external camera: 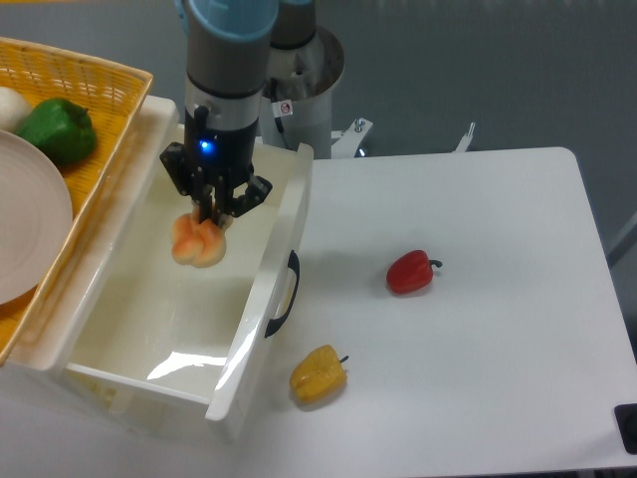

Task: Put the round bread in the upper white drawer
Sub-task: 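Lower the bread roll into the drawer and open the gripper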

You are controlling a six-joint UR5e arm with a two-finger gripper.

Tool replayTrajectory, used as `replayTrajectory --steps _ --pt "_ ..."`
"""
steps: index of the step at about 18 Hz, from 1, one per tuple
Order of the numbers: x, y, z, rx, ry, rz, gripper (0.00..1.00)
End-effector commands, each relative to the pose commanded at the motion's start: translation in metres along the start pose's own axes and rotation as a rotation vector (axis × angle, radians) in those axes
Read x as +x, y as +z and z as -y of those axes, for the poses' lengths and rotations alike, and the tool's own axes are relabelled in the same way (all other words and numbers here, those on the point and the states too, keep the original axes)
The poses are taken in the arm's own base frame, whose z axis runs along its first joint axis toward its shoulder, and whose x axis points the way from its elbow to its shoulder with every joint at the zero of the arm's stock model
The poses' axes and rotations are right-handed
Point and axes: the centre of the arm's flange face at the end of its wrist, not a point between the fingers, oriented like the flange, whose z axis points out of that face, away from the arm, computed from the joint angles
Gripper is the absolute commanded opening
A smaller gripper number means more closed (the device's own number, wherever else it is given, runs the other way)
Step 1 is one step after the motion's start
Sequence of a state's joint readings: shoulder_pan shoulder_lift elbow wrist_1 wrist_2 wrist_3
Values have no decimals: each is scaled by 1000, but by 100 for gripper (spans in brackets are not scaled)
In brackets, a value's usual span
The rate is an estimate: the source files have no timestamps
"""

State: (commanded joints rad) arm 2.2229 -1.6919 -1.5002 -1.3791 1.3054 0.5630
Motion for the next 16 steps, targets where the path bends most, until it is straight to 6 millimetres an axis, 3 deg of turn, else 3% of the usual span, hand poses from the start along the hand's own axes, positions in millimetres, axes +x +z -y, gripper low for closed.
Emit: replayTrajectory --steps 1,16 --pt "1 3 1 -5 4 0 100" --pt "10 16 2 -26 4 -30 100"
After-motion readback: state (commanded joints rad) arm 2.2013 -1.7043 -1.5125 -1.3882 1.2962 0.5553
